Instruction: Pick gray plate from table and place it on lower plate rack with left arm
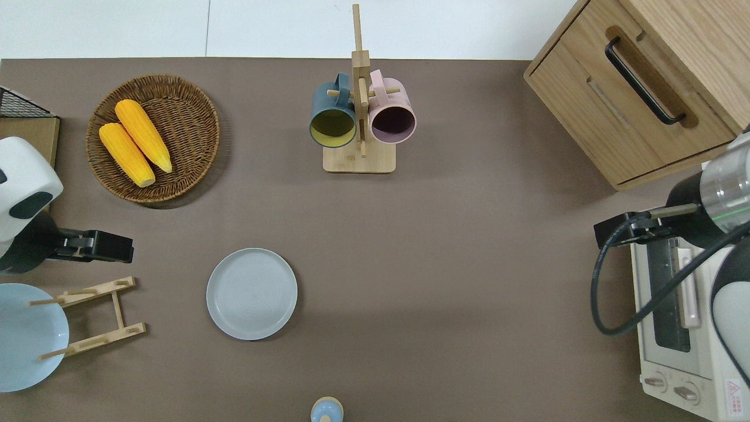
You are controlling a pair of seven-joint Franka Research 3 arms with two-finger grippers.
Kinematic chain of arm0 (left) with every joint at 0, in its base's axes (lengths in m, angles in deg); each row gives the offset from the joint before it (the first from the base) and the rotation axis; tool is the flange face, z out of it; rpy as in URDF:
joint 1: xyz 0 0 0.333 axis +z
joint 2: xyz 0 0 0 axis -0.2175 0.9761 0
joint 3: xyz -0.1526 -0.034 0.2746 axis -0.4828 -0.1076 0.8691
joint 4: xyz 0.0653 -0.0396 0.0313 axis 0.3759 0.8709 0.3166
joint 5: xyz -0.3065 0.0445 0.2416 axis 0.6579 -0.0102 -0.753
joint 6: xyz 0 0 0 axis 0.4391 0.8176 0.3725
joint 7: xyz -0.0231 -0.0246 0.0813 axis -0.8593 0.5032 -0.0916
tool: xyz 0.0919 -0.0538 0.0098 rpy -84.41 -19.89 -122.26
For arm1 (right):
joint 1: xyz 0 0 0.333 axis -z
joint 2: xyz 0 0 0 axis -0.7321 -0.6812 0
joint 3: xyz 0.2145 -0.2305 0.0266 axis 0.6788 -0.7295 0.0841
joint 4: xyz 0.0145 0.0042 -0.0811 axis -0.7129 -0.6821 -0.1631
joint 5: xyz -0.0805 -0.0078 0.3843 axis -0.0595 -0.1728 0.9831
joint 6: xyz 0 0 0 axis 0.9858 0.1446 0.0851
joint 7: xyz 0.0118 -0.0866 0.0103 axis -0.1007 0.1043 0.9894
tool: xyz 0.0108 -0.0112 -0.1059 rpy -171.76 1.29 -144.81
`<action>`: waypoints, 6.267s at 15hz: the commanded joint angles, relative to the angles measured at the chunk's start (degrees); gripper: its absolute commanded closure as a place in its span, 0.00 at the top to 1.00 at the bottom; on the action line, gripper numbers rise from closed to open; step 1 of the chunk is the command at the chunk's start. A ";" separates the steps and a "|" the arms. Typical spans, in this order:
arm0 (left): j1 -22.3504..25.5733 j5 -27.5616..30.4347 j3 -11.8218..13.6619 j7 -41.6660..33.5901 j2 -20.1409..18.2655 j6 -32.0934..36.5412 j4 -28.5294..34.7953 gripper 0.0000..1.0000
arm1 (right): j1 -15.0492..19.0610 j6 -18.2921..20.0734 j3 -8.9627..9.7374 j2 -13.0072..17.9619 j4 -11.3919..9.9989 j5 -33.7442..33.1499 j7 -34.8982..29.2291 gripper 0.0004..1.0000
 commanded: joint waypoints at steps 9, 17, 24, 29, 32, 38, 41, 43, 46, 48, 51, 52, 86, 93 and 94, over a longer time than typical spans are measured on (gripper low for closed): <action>-0.22 -0.76 0.05 1.05 0.76 -0.26 -0.97 0.99 | 1.35 0.63 1.22 0.12 0.42 -0.28 -0.68 0.98; -0.13 -0.85 0.14 1.05 0.76 -0.26 -0.36 0.99 | 1.35 0.63 1.22 0.12 0.34 -0.28 -0.68 0.98; -0.31 -1.64 0.05 1.31 -0.99 -3.07 5.43 0.99 | 1.35 0.63 1.22 0.12 0.42 -0.28 -0.68 0.98; -0.22 -1.03 0.23 1.49 -5.19 -9.28 14.64 0.99 | 1.35 0.63 1.13 0.20 0.42 -0.28 -0.68 0.98; -0.22 -0.76 0.32 1.40 -8.81 -15.27 22.83 0.99 | 1.35 0.63 1.13 0.12 0.42 -0.37 -0.68 0.98; -0.13 0.29 1.02 1.31 -10.39 -21.34 29.60 0.99 | 1.35 0.63 1.22 0.12 0.42 -0.28 -0.68 0.98; -0.31 1.52 1.02 1.31 -11.80 -26.86 35.30 0.99 | 1.35 0.63 1.22 0.12 0.42 -0.37 -0.68 0.98; -0.65 3.27 1.02 1.31 -12.68 -31.52 39.26 0.99 | 1.35 0.72 1.22 0.12 0.42 -0.28 -0.68 0.98; -1.01 3.81 0.76 1.31 -12.60 -40.31 45.51 0.99 | 1.35 0.63 1.13 0.12 0.33 -0.28 -0.68 0.98; -1.10 4.16 0.14 1.49 -12.25 -47.15 50.33 0.99 | 1.35 0.63 1.13 0.12 0.42 -0.28 -0.68 0.98; -2.85 5.83 0.14 1.58 -10.23 -51.93 53.25 0.99 | 1.35 0.63 1.22 0.12 0.42 -0.28 -0.68 0.98; -3.12 5.83 0.14 1.58 -9.53 -52.90 53.52 0.99 | 1.35 0.72 1.13 0.12 0.34 -0.28 -0.68 0.98; -4.53 5.74 0.23 3.68 -5.91 -52.39 48.70 0.00 | 1.35 0.63 1.13 0.12 0.42 -0.28 -0.68 0.98; -4.00 5.66 0.84 3.51 -7.41 -33.24 35.17 0.00 | 1.35 0.63 1.22 0.12 0.42 -0.28 -0.68 0.98; -4.00 5.66 0.84 3.51 -7.50 -31.48 33.59 0.00 | 1.35 0.63 1.22 0.12 0.42 -0.28 -0.68 0.98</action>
